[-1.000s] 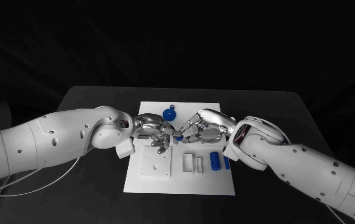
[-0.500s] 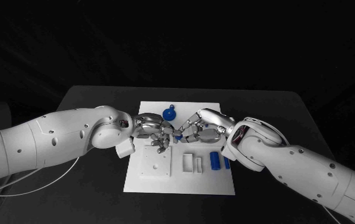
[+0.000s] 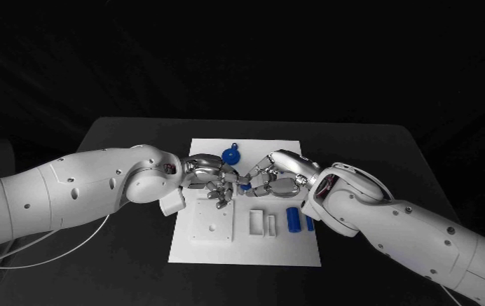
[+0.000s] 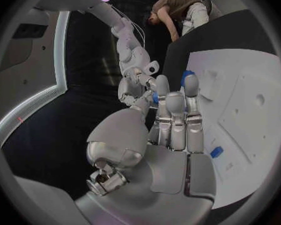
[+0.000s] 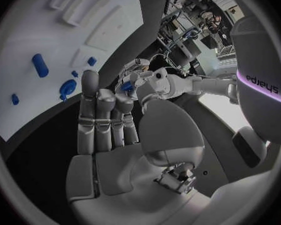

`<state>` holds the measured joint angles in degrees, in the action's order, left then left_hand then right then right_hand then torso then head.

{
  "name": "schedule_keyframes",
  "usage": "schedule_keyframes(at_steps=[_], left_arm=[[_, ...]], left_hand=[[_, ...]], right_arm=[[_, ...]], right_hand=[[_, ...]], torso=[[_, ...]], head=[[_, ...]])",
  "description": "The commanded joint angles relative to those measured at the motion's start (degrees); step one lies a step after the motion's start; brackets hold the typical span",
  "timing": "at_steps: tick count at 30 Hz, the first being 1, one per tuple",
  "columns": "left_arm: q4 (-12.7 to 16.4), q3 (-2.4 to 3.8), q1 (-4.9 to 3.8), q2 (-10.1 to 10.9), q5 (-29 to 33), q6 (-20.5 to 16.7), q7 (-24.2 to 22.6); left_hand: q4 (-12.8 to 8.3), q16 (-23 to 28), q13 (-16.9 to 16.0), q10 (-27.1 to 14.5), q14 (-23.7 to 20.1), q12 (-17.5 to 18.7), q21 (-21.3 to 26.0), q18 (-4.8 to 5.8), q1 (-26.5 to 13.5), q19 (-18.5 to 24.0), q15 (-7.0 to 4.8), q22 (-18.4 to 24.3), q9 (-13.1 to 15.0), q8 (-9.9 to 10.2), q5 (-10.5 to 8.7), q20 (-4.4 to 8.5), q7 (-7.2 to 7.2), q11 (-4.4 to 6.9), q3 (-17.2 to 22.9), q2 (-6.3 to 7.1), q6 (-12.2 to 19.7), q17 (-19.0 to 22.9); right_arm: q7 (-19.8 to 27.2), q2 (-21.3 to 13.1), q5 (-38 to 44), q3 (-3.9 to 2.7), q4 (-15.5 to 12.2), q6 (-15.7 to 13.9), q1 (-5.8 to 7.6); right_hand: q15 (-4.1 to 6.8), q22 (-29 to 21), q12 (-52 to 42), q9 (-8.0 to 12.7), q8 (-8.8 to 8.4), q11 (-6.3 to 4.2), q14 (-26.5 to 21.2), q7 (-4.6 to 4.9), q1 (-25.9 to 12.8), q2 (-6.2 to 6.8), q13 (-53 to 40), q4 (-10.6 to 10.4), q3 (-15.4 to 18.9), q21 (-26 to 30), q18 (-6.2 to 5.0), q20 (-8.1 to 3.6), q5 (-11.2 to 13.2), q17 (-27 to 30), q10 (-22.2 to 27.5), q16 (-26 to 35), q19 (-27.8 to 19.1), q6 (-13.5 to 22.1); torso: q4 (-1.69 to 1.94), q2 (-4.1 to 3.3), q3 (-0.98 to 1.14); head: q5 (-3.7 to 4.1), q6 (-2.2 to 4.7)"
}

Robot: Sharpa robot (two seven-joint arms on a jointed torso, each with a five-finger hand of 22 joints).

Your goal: Assemble the parts on the task board

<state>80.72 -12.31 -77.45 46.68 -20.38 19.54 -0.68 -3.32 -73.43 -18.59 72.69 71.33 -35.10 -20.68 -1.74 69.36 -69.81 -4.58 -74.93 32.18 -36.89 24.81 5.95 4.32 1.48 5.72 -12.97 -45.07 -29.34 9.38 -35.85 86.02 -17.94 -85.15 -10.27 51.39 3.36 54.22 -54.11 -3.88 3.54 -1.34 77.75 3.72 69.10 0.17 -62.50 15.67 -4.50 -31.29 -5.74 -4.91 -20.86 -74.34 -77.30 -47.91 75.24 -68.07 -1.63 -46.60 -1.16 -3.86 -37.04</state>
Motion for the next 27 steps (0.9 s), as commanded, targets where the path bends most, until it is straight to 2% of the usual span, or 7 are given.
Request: schedule_keyframes(at_steps=[1,5,12,18,27], left_arm=[[0.0,0.09,-0.13,-0.2,1.1,-0.3,-1.3],[0.0,0.09,-0.12,-0.2,1.1,-0.2,-1.2],[0.0,0.09,-0.12,-0.1,1.0,-0.6,-0.8],[0.1,0.08,-0.12,-0.1,-0.2,-2.0,-0.7],[0.3,0.08,-0.12,-0.1,-2.3,-3.1,-0.5]], left_hand=[[-1.1,-0.1,0.1,0.0,0.2,0.2,0.3,0.04,0.0,-0.4,-0.24,-1.0,0.0,-0.3,0.19,-0.03,-1.98,0.20,1.0,-0.50,-1.7,0.0],[-1.1,-0.1,0.1,0.0,0.2,0.2,0.3,0.04,0.0,-0.4,-0.24,-1.0,0.0,-0.3,0.19,-0.03,-1.98,0.20,1.0,-0.50,-1.7,0.0],[-1.1,-0.1,0.1,0.0,0.1,0.2,0.3,0.02,-0.1,-0.4,-0.21,-1.0,-0.1,-0.3,0.14,-0.06,-1.94,0.17,0.9,-0.59,-1.5,0.1],[-1.0,0.0,0.0,-0.2,0.1,0.3,0.3,-0.01,0.0,-0.4,-0.15,-1.0,-1.1,0.4,0.00,-0.11,-1.82,0.10,0.7,-0.45,-1.6,0.1],[-0.7,0.1,0.1,-0.2,0.2,0.2,0.3,-0.04,0.1,-0.4,-0.17,-1.0,-1.8,0.5,0.08,-0.11,-1.82,0.11,0.4,-0.31,-1.8,0.3]], right_arm=[[0.0,0.1,1.6,0.09,0.0,-0.3,-0.19],[0.1,0.2,1.6,0.09,0.1,-0.7,-0.25],[0.5,0.1,-0.4,0.09,0.1,-2.0,-0.30],[0.7,0.1,-1.9,0.09,0.1,-2.1,-0.33],[0.4,0.1,-2.5,0.09,0.1,-1.5,-0.33]], right_hand=[[0.52,0.1,0.3,-0.1,0.08,-0.25,0.1,-0.01,0.1,0.15,0.1,0.0,0.4,0.3,-0.33,0.04,-0.2,0.1,-0.2,0.2,0.4,-0.3],[0.62,0.3,0.0,-0.2,0.10,-0.42,0.2,-0.26,0.3,-0.33,-0.1,0.1,0.2,0.4,-0.32,-0.04,0.0,0.0,-0.3,0.0,0.6,-1.0],[1.23,0.9,-1.2,-1.0,0.16,-1.29,1.0,-1.68,0.3,-2.01,-1.1,-0.1,-1.7,0.4,-0.04,-0.59,1.2,-0.3,-1.3,-0.9,1.3,-4.9],[1.62,1.4,-1.7,-1.7,0.18,-1.80,1.6,-2.41,0.2,-2.16,-1.9,-0.2,-2.9,0.5,0.26,-1.02,1.5,-0.6,-2.4,-1.5,1.8,-6.6],[1.80,2.3,-1.2,-2.3,0.17,-1.99,1.9,-2.69,-0.5,-1.75,-2.8,-0.7,-4.0,1.1,0.52,-1.25,1.4,-0.9,-3.1,-1.6,2.2,-6.8]], torso=[[0.03,-0.02,0.00],[0.04,-0.01,0.01],[0.03,0.00,0.01],[0.04,0.02,-0.01],[0.02,0.00,-0.02]], head=[[-0.01,-0.04],[0.03,-0.10],[-0.06,-0.08],[-0.02,-0.17],[0.04,-0.19]])
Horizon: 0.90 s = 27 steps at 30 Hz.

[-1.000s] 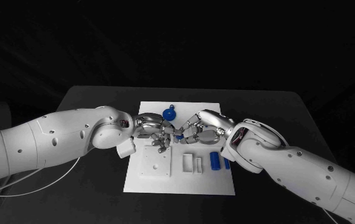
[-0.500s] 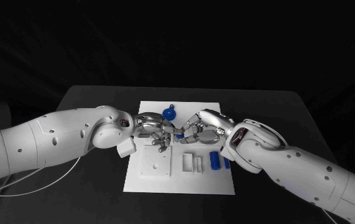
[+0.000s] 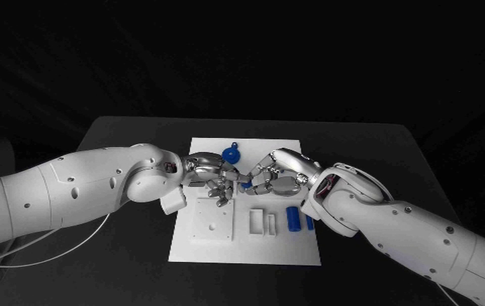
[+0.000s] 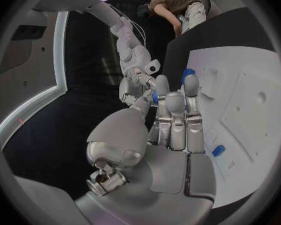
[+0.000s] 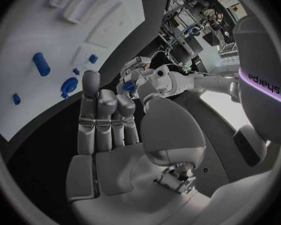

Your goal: Assemble the parts on the task board

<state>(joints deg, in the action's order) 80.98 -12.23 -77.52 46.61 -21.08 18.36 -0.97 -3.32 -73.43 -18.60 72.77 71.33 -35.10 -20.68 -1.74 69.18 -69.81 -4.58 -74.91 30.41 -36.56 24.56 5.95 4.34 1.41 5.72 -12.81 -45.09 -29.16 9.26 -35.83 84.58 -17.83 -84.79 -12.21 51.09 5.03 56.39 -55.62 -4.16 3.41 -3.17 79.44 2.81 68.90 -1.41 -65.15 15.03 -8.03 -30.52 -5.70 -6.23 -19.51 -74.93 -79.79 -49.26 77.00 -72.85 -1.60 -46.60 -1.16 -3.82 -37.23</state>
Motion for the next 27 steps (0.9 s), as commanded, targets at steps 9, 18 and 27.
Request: schedule_keyframes(at_steps=[9,18,27], left_arm=[[0.2,0.00,-0.05,-0.1,-1.7,-3.0,0.0],[0.3,0.00,-0.05,-0.1,-0.9,-3.2,0.1],[0.4,0.00,-0.05,-0.2,-0.5,-2.8,0.2]], left_hand=[[1.7,0.3,0.0,-0.8,0.2,0.2,0.7,-0.08,-0.3,-0.7,0.04,-0.9,-5.5,3.1,-5.97,-0.29,-1.43,-0.11,-4.0,0.74,-1.5,0.5],[4.2,0.3,0.1,-1.2,0.1,0.0,1.4,-0.28,0.6,-1.0,0.33,-0.9,-13.5,3.9,-7.91,-0.58,-0.76,-0.45,-9.5,1.23,-1.8,0.9],[5.1,0.2,0.1,-1.3,0.1,-0.1,1.7,-0.32,1.0,-1.1,0.36,-1.0,-16.0,2.9,-8.44,-0.65,-0.71,-0.49,-10.9,1.54,-1.8,1.1]], right_arm=[[0.0,0.2,-0.8,-0.02,-0.1,1.5,-0.03],[-0.5,0.4,-0.5,-0.02,0.3,1.8,-0.04],[-0.8,0.6,-0.3,-0.02,0.7,1.9,-0.04]], right_hand=[[0.16,0.5,0.5,-1.9,0.31,-0.22,0.3,-1.86,-0.5,0.08,-0.5,-0.2,-0.6,0.7,0.54,0.03,-0.3,-0.4,-0.8,-0.1,0.5,-2.2],[0.18,0.7,0.6,-1.8,0.29,-0.24,0.3,-1.89,-0.5,0.13,-0.5,-0.2,-0.6,0.8,0.55,0.02,-0.3,-0.4,-0.8,-0.1,0.6,-2.3],[0.19,0.8,0.5,-1.8,0.31,-0.26,0.3,-1.94,-0.5,0.15,-0.6,-0.2,-0.6,0.9,0.56,0.01,-0.2,-0.4,-0.9,-0.1,0.6,-2.4]], torso=[[0.00,0.01,-0.04],[0.00,0.00,-0.02],[-0.01,0.00,0.02]], head=[[0.02,0.07],[0.05,0.09],[0.13,0.05]])
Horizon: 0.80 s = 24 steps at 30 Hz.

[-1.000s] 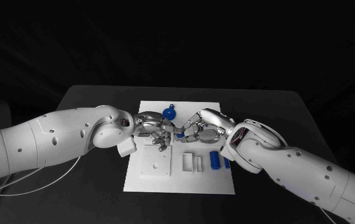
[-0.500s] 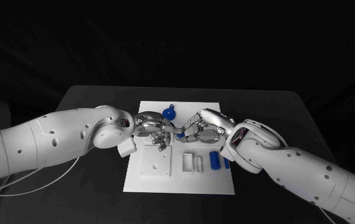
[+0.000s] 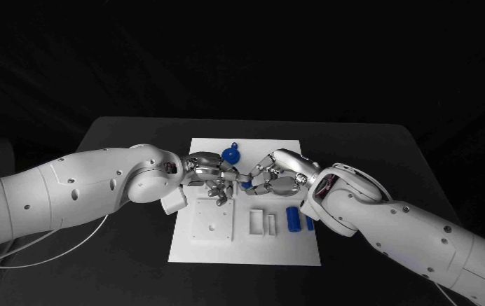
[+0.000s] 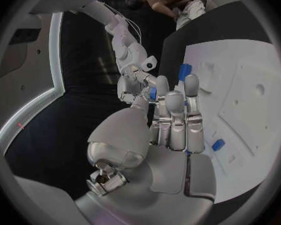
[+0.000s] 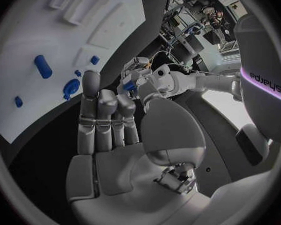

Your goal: Assemble the parts on the task board

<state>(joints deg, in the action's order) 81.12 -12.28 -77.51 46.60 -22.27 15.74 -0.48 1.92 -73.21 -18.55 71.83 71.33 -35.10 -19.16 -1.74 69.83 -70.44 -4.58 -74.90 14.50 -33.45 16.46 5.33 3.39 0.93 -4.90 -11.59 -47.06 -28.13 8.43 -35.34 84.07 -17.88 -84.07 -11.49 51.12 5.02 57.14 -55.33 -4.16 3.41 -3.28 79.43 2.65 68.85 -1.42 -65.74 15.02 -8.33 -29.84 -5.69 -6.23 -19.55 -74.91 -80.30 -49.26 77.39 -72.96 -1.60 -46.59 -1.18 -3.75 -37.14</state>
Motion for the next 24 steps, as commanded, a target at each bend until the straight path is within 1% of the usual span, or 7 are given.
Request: schedule_keyframes(at_steps=[1,4,10,11,16,22,24], left_arm=[[0.3,0.05,-0.06,-0.2,0.7,-0.2,-0.3],[0.3,0.05,-0.06,-0.2,0.8,0.0,-0.3],[0.3,0.05,-0.06,-0.3,0.7,0.2,-0.1],[0.3,0.05,-0.06,-0.4,0.6,0.2,0.0],[0.2,0.05,-0.06,-0.5,0.2,-0.1,0.6],[0.1,0.05,-0.06,-0.5,-0.1,-0.4,1.1],[0.1,0.05,-0.06,-0.5,-0.2,-0.6,1.4]], left_hand=[[-0.3,0.0,0.0,-0.4,0.1,-0.1,0.2,-0.32,0.5,-0.5,0.35,-1.0,-0.2,-0.3,-0.30,-0.02,0.21,0.00,-0.2,0.28,0.1,0.1],[-0.9,0.0,0.0,-0.4,0.1,-0.1,0.2,-0.30,1.1,-0.5,0.33,-1.0,-0.3,-0.5,-0.18,0.00,0.17,0.04,0.0,0.21,0.1,0.1],[-3.5,-0.1,0.2,-0.4,0.0,0.0,0.1,-0.21,2.4,-0.4,0.24,-1.0,-0.5,-1.3,0.55,0.09,-0.06,0.15,0.7,-0.05,0.1,0.1],[-3.9,-0.1,0.2,-0.4,0.0,0.0,0.1,-0.20,2.4,-0.4,0.23,-1.0,-0.6,-1.4,0.56,0.11,-0.09,0.17,0.6,0.15,0.0,0.1],[-4.1,-0.2,0.2,-0.3,0.0,0.0,0.0,-0.14,1.0,-0.3,0.20,-1.1,-1.1,-1.3,1.98,0.14,-0.04,0.22,-1.2,2.78,-0.6,0.0],[-3.4,-0.2,0.2,-0.4,-0.2,0.0,0.0,-0.10,-0.6,-0.2,0.28,-1.0,-1.4,-1.0,2.20,0.09,0.22,0.12,-2.9,5.24,-0.7,0.0],[-3.0,-0.2,0.2,-0.4,-0.2,0.0,0.0,-0.11,-0.9,-0.2,0.31,-1.0,-1.5,-0.9,2.25,0.06,0.30,0.08,-3.3,5.69,-0.7,0.0]], right_arm=[[0.1,0.1,0.2,0.04,0.0,1.2,-0.07],[0.0,0.2,0.3,0.04,0.1,1.2,-0.07],[0.1,0.2,0.3,0.04,0.1,1.3,-0.09],[0.1,0.2,0.3,0.04,0.1,1.2,-0.09],[0.1,0.3,0.3,0.04,0.1,1.2,-0.12],[0.0,0.3,0.3,0.04,0.0,1.2,-0.14],[0.0,0.3,0.3,0.04,0.0,1.2,-0.15]], right_hand=[[0.20,0.1,0.2,-1.8,0.31,-0.15,0.3,-1.78,-0.5,0.16,-0.1,-0.2,-0.3,0.2,0.55,0.01,-0.2,-0.4,-0.4,-0.1,0.2,-2.3],[0.21,0.2,0.3,-1.7,0.30,-0.16,0.3,-1.80,-0.6,0.18,-0.1,-0.3,-0.3,0.4,0.56,-0.01,-0.2,-0.5,-0.5,-0.1,0.3,-2.3],[0.23,0.4,0.4,-1.6,0.30,-0.18,0.4,-1.84,-0.7,0.20,-0.2,-0.4,-0.3,0.5,0.57,-0.02,-0.2,-0.5,-0.5,-0.1,0.4,-2.3],[0.23,0.4,0.4,-1.6,0.30,-0.18,0.4,-1.84,-0.7,0.20,-0.2,-0.4,-0.3,0.5,0.57,-0.02,-0.2,-0.5,-0.5,-0.1,0.4,-2.3],[0.23,0.4,0.4,-1.6,0.30,-0.18,0.4,-1.84,-0.7,0.20,-0.2,-0.4,-0.3,0.5,0.57,-0.02,-0.2,-0.5,-0.5,-0.1,0.4,-2.3],[0.25,0.5,0.4,-1.6,0.31,-0.20,0.4,-1.86,-0.7,0.23,-0.3,-0.4,-0.4,0.6,0.58,-0.04,-0.3,-0.6,-0.6,-0.2,0.5,-2.4],[0.25,0.5,0.4,-1.6,0.31,-0.20,0.4,-1.86,-0.7,0.23,-0.3,-0.4,-0.4,0.6,0.58,-0.04,-0.3,-0.6,-0.6,-0.2,0.5,-2.4]], torso=[[-0.02,-0.01,0.04],[-0.06,-0.01,0.05],[-0.04,-0.02,0.06],[-0.05,-0.02,0.07],[-0.02,-0.02,0.04],[-0.02,0.00,0.03],[-0.02,0.00,0.03]], head=[[0.08,-0.06],[0.10,-0.05],[0.24,-0.10],[0.25,-0.12],[0.37,-0.16],[0.37,-0.18],[0.37,-0.18]])
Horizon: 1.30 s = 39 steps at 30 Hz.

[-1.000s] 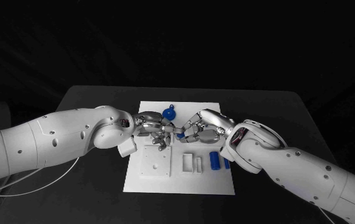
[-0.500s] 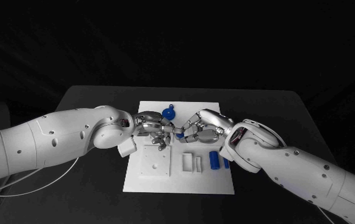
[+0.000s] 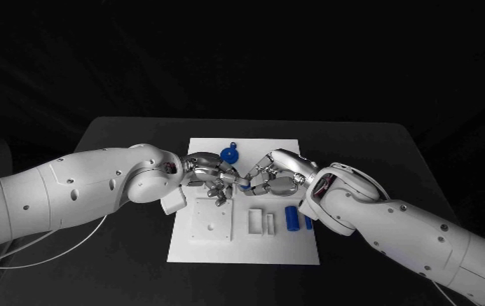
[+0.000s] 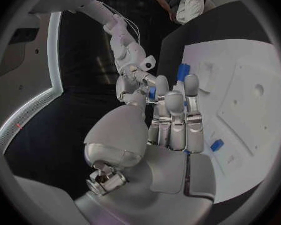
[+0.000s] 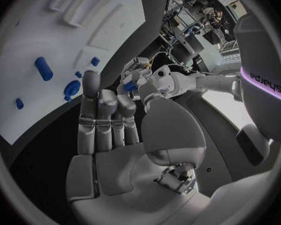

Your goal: Assemble the parts on the task board

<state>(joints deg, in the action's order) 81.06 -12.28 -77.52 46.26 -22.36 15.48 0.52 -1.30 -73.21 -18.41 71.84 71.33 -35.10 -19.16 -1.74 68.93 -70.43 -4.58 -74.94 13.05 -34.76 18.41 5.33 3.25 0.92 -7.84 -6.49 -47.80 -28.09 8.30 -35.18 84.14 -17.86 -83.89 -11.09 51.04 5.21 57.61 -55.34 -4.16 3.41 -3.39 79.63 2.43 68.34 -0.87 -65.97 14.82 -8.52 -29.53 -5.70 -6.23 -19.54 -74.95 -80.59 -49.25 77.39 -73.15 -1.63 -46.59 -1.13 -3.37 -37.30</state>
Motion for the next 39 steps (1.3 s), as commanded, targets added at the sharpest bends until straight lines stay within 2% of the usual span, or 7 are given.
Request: schedule_keyframes(at_steps=[1,9,18,25,29,34,39], left_arm=[[0.2,0.05,-0.06,-0.2,-0.1,-0.4,0.5],[0.1,0.05,-0.06,-0.3,-0.2,-0.1,1.0],[0.1,0.05,-0.06,-0.3,0.6,0.5,0.8],[0.1,0.05,-0.06,-0.3,1.6,0.6,0.6],[0.0,0.05,-0.06,-0.4,2.2,0.7,0.6],[0.1,0.05,-0.06,-0.4,3.3,0.7,0.6],[0.1,0.04,-0.06,-0.3,4.7,0.6,0.8]], left_hand=[[0.4,-0.3,0.0,-0.4,-0.3,0.0,0.0,-0.13,-0.2,-0.2,0.33,-1.0,-0.1,0.4,0.38,0.05,0.43,0.09,-0.4,0.72,0.1,-0.1],[0.6,-0.5,0.1,-0.7,-0.5,0.1,-0.1,-0.06,0.2,0.0,0.19,-1.0,0.3,-0.5,7.78,0.12,-0.14,0.31,0.6,0.46,-0.6,-0.1],[-2.4,-0.7,0.6,-0.2,-0.7,0.7,-0.4,0.17,2.1,0.3,-0.06,-1.1,4.5,-4.5,12.28,0.41,-0.97,0.60,6.1,-2.61,1.1,-0.1],[-3.9,-0.9,0.7,0.2,-0.7,0.9,-1.1,0.05,-0.8,0.7,-0.04,-1.1,8.4,-6.4,12.98,0.40,-0.79,0.58,11.7,-4.20,2.4,-0.1],[-3.3,-1.0,0.6,0.3,-0.7,0.8,-1.3,0.05,-2.3,0.8,-0.07,-1.1,9.5,-6.9,14.19,0.41,-0.94,0.65,13.1,-4.77,2.0,-0.2],[-3.0,-1.1,0.5,0.7,-0.6,0.7,-1.8,0.10,-5.4,0.9,-0.26,-1.1,12.6,-7.9,19.16,0.60,-1.29,0.75,17.1,-4.53,1.6,-0.3],[-3.9,-1.3,0.4,1.2,-0.6,0.9,-2.3,0.17,-7.3,1.1,-0.39,-1.1,14.8,-7.9,20.33,0.73,-1.60,1.05,19.4,-4.61,0.4,-0.6]], right_arm=[[0.2,0.1,0.3,0.01,-0.2,0.9,-0.08],[0.2,0.2,0.3,0.01,-0.2,1.0,-0.10],[0.2,0.2,0.4,0.01,-0.2,1.1,-0.12],[0.1,0.2,0.4,0.01,-0.2,1.3,-0.13],[0.1,0.2,0.5,0.01,-0.1,1.3,-0.15],[0.1,0.2,0.7,0.01,-0.1,1.3,-0.24],[0.0,0.3,0.9,0.01,0.0,1.3,-0.37]], right_hand=[[0.05,0.0,0.4,-1.6,0.31,-0.10,0.2,-1.63,-0.2,-0.32,0.0,-0.2,-0.2,0.3,0.58,-0.05,-0.3,-0.5,-0.3,-0.2,0.5,-2.2],[0.07,0.2,0.4,-1.5,0.30,-0.13,0.3,-1.65,-0.2,-0.30,-0.1,-0.2,-0.3,0.4,0.59,-0.06,-0.3,-0.6,-0.4,-0.3,0.6,-2.2],[0.07,0.2,0.4,-1.5,0.30,-0.13,0.3,-1.66,-0.2,-0.29,-0.1,-0.2,-0.3,0.4,0.59,-0.06,-0.3,-0.6,-0.4,-0.3,0.6,-2.2],[0.09,0.4,0.4,-1.5,0.31,-0.14,0.3,-1.69,-0.2,-0.28,-0.2,-0.2,-0.3,0.6,0.60,-0.08,-0.3,-0.6,-0.5,-0.2,0.7,-2.3],[0.09,0.4,0.4,-1.5,0.31,-0.14,0.3,-1.69,-0.2,-0.28,-0.2,-0.2,-0.3,0.6,0.60,-0.08,-0.3,-0.6,-0.5,-0.2,0.7,-2.3],[0.09,0.4,0.4,-1.5,0.31,-0.14,0.3,-1.69,-0.2,-0.28,-0.2,-0.2,-0.3,0.6,0.60,-0.08,-0.3,-0.6,-0.5,-0.2,0.7,-2.3],[0.09,0.4,0.4,-1.5,0.31,-0.14,0.3,-1.69,-0.2,-0.28,-0.2,-0.2,-0.3,0.6,0.60,-0.08,-0.3,-0.6,-0.5,-0.2,0.7,-2.3]], torso=[[0.01,0.00,-0.02],[0.03,-0.01,-0.03],[0.03,-0.01,-0.01],[0.02,0.01,-0.02],[0.03,0.00,-0.02],[0.03,0.01,0.01],[0.05,0.01,0.00]], head=[[-0.01,-0.04],[0.08,-0.10],[0.05,-0.14],[0.06,-0.17],[0.09,-0.17],[0.10,-0.18],[0.10,-0.21]])
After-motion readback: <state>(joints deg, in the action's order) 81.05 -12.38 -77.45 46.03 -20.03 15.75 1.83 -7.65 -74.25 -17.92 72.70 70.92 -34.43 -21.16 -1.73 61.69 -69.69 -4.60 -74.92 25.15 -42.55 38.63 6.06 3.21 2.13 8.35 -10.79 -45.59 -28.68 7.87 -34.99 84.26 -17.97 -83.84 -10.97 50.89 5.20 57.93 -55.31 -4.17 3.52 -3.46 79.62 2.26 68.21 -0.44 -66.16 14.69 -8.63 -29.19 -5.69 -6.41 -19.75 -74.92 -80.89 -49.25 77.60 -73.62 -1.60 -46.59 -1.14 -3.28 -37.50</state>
